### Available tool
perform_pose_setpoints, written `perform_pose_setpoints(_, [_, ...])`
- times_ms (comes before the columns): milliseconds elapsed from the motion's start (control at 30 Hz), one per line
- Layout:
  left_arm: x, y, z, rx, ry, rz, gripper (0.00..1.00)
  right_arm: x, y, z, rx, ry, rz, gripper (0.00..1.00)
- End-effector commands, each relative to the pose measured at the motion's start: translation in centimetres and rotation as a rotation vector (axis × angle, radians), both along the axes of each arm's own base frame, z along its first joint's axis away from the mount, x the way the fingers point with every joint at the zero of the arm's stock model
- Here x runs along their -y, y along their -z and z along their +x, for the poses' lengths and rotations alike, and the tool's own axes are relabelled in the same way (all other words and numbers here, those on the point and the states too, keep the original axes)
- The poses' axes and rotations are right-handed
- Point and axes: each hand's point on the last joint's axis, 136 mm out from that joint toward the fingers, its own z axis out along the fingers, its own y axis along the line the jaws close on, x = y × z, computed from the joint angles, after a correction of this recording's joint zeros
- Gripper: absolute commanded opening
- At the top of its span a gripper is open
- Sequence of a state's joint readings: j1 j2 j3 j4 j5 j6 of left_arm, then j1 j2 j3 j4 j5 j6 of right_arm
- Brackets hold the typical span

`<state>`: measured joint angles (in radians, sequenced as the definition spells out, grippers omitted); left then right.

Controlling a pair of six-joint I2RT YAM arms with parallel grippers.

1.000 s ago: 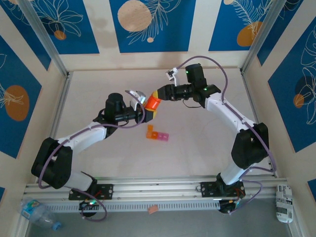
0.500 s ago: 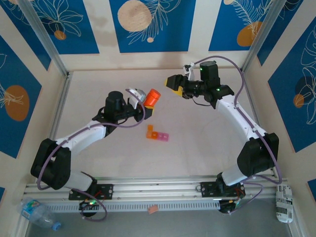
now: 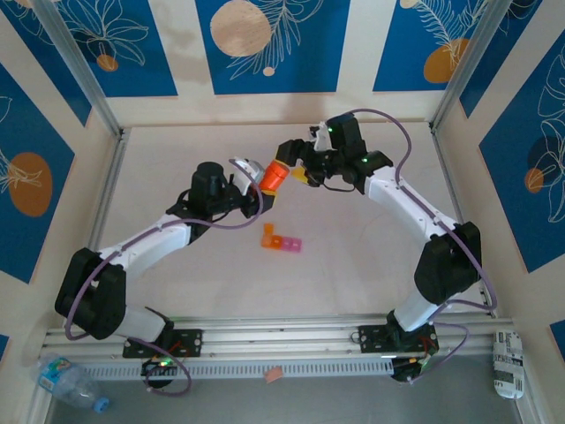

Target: Sort the pills into containers

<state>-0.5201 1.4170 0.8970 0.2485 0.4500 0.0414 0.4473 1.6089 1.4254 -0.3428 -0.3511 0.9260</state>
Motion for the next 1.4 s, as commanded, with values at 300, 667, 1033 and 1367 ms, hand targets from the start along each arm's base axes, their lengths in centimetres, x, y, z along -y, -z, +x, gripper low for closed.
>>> perform_pose_setpoints(300, [1.3, -2.2, 0.1, 0.068, 0.025, -0.012, 0.00, -1.7, -0.8, -1.0, 0.008, -0.040, 0.014, 0.71])
perform_pose_setpoints(667, [1.6, -3.7, -0.5, 0.062, 0.051, -0.089, 0.00, -1.3, -1.7, -1.3, 0.158, -0.117, 0.058, 0.46])
perform_pose_setpoints(1033, [2.5, -7.5, -2.3, -0.022, 0.173, -0.324, 0.00, -1.3, -6.0, -2.9, 0.476, -0.344, 0.231, 0.63])
perform_pose_setpoints(1367, [1.3, -5.1, -0.9, 0.037, 0.066, -0.185, 0.00, 3.0, -6.7, -1.2, 0.351, -0.073, 0.163, 0.88])
